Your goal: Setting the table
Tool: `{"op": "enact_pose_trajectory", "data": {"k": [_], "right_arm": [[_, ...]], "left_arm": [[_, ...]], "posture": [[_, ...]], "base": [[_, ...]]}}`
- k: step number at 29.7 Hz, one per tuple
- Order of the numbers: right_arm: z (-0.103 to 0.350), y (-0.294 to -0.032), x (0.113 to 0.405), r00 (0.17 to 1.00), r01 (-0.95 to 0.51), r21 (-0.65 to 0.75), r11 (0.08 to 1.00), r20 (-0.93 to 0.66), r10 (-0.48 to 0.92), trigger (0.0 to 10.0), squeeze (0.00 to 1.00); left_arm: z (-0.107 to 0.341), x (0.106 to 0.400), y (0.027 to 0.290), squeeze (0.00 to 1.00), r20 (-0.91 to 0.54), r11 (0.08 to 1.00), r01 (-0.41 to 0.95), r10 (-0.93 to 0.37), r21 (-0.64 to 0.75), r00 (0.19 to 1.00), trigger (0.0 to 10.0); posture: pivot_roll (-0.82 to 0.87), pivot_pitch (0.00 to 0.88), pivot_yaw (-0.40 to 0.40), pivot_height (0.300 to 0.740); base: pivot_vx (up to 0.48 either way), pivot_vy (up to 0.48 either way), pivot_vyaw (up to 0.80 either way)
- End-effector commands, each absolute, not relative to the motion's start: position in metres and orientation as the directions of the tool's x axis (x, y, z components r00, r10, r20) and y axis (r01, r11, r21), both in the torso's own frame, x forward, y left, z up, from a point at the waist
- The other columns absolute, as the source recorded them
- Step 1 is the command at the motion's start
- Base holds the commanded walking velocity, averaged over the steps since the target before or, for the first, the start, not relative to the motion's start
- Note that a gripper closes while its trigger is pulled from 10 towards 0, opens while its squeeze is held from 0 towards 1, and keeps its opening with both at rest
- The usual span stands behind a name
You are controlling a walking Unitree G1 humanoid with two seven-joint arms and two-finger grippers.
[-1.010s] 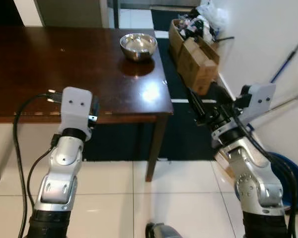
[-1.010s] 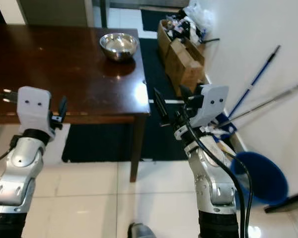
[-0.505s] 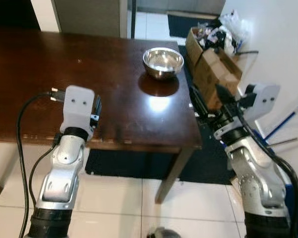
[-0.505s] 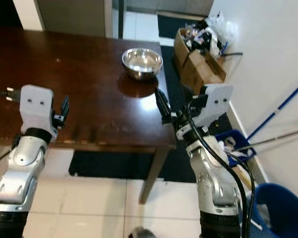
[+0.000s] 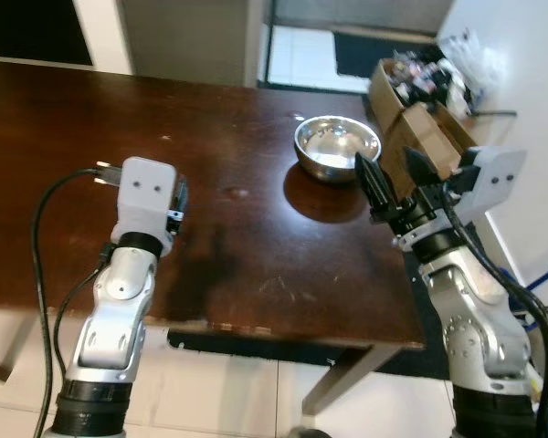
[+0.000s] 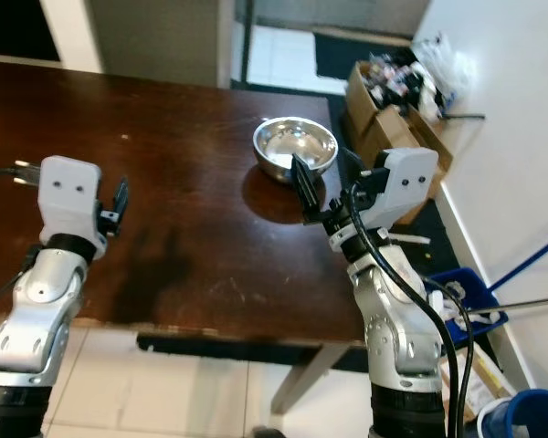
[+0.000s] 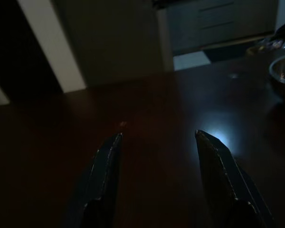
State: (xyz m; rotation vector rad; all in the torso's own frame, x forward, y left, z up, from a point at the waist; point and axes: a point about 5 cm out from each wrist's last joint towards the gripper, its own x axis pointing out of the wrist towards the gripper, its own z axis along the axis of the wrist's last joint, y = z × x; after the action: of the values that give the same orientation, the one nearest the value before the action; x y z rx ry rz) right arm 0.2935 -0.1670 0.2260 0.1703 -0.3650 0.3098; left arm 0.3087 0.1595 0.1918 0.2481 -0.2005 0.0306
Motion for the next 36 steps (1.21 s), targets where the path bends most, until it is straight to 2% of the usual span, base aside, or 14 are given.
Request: {"op": "enact_pose_trajectory", "data": {"k": [1,8,11,18,25,26,28,32,36], "right_arm": [[0.225,-0.172,0.293,0.894,-0.307,0.1,0.946,0.37,0.251,10.0,0.0],[0.226,-0.175,0.295,0.899,-0.282,0.09,0.955,0.373,0.231,10.0,0.0],[0.226,-0.181,0.296,0.906,-0.255,0.091,0.963,0.371,0.205,10.0,0.0],[0.224,-0.188,0.3,0.922,-0.219,0.065,0.973,0.341,0.185,10.0,0.0],[0.22,-0.199,0.311,0.951,-0.127,0.005,0.992,0.286,0.12,10.0,0.0],[0.215,-0.208,0.321,0.964,-0.129,-0.016,0.991,0.233,0.13,10.0,0.0],[0.215,-0.208,0.321,0.964,-0.129,-0.016,0.991,0.233,0.13,10.0,0.0],[0.202,-0.214,0.338,0.975,-0.177,-0.142,0.974,0.112,0.193,10.0,0.0],[0.199,-0.223,0.343,0.985,-0.143,-0.16,0.977,0.077,0.157,10.0,0.0]], "left_arm": [[0.19,0.309,0.154,0.2,0.196,0.969,-0.032,-0.017,0.245,0.981,10.0],[0.188,0.309,0.147,0.15,0.175,0.97,0.031,-0.074,0.239,0.982,10.0],[0.187,0.307,0.14,0.11,0.154,0.965,0.13,-0.168,0.228,0.974,10.0],[0.189,0.308,0.142,0.12,0.113,0.911,0.263,-0.312,0.318,0.943,10.0],[0.19,0.311,0.145,0.12,0.078,0.88,0.301,-0.352,0.368,0.933,10.0],[0.192,0.31,0.148,0.13,0.071,0.863,0.319,-0.374,0.391,0.925,10.0],[0.192,0.31,0.148,0.13,0.071,0.863,0.319,-0.374,0.391,0.925,10.0],[0.198,0.309,0.154,0.12,0.057,0.832,0.337,-0.401,0.441,0.914,10.0],[0.201,0.308,0.155,0.13,0.057,0.818,0.348,-0.418,0.457,0.907,10.0]], "posture": [[-0.17,0.0,0.015,0.74],[-0.17,0.0,0.015,0.74],[-0.17,0.0,0.015,0.74],[-0.17,0.0,0.015,0.74],[-0.15,0.0,0.01,0.74],[-0.15,0.0,0.01,0.74],[-0.15,0.0,0.01,0.74],[-0.13,0.0,0.013,0.74],[-0.12,0.0,0.02,0.74]], "base": [[0.472,0.0,0.0],[0.294,0.0,0.0],[0.0,0.0,0.0],[0.0,0.0,0.0],[0.0,0.0,0.0],[0.0,0.0,0.0],[0.0,0.0,0.0],[0.0,0.0,0.0],[0.0,0.0,0.0]]}}
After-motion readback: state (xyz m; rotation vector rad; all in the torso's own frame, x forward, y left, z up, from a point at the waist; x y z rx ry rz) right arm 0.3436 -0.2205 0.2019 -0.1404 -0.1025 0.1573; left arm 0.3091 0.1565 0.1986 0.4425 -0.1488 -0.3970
